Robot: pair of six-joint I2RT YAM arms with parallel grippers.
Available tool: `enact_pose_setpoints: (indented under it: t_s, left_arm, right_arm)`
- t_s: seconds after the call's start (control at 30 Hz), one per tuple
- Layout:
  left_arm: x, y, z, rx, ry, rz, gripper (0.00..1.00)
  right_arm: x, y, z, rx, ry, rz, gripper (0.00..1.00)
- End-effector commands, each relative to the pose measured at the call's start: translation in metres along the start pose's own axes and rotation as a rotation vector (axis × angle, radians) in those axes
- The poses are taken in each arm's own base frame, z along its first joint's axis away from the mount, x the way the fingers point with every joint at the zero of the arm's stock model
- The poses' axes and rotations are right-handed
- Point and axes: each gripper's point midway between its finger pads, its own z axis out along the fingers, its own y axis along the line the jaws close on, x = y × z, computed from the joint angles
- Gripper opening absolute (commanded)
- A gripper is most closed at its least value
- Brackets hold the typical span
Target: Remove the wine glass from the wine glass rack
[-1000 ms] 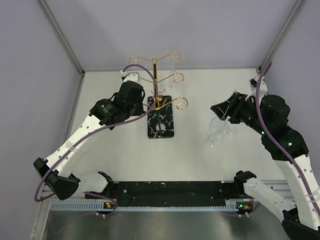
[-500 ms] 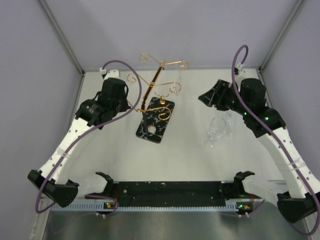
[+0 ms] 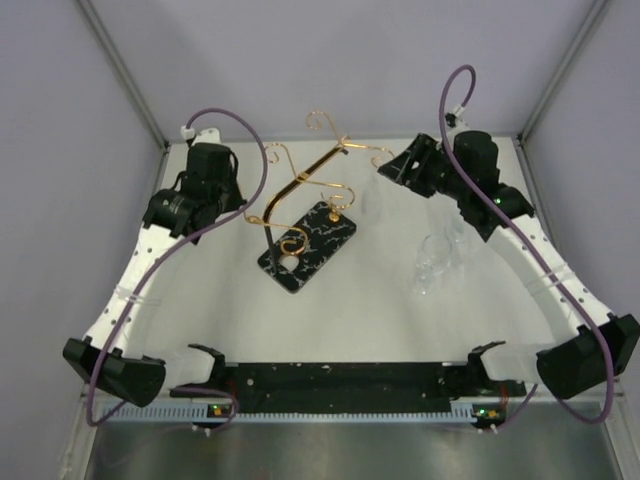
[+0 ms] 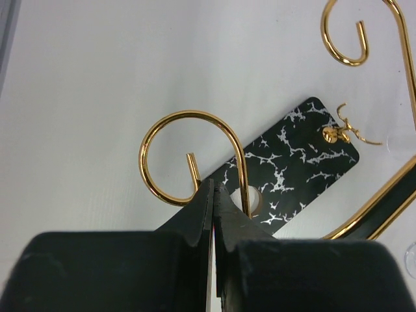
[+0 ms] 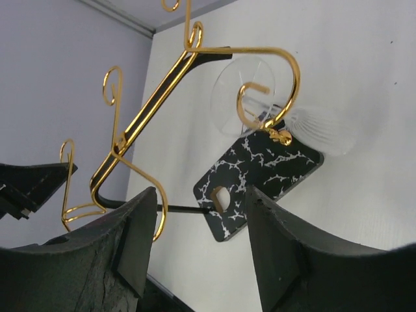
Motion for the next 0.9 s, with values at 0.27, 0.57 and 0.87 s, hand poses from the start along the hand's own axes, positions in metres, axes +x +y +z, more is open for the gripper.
enact_pose_setpoints:
  t_s: [0.27,0.57,0.87]
  left_arm:
    - [-0.004,-0.010,-0.006,0.153,0.005,-0.030,0.09]
    - [0.011,-0.026,-0.031,0.304,0.012,-0.082,0.21]
    - [0.016,-0.045,-0.051,0.452,0.021,-0.120,0.30]
  right_arm:
    - [-0.010,-0.002,0.023,-0.065,0.008,0.237,0.53]
    - [-0.001,-0.002,-0.001,-0.087,-0.009,0.234,0.52]
    - [0.005,-0.015,0.017,-0.059,0.001,0.289,0.52]
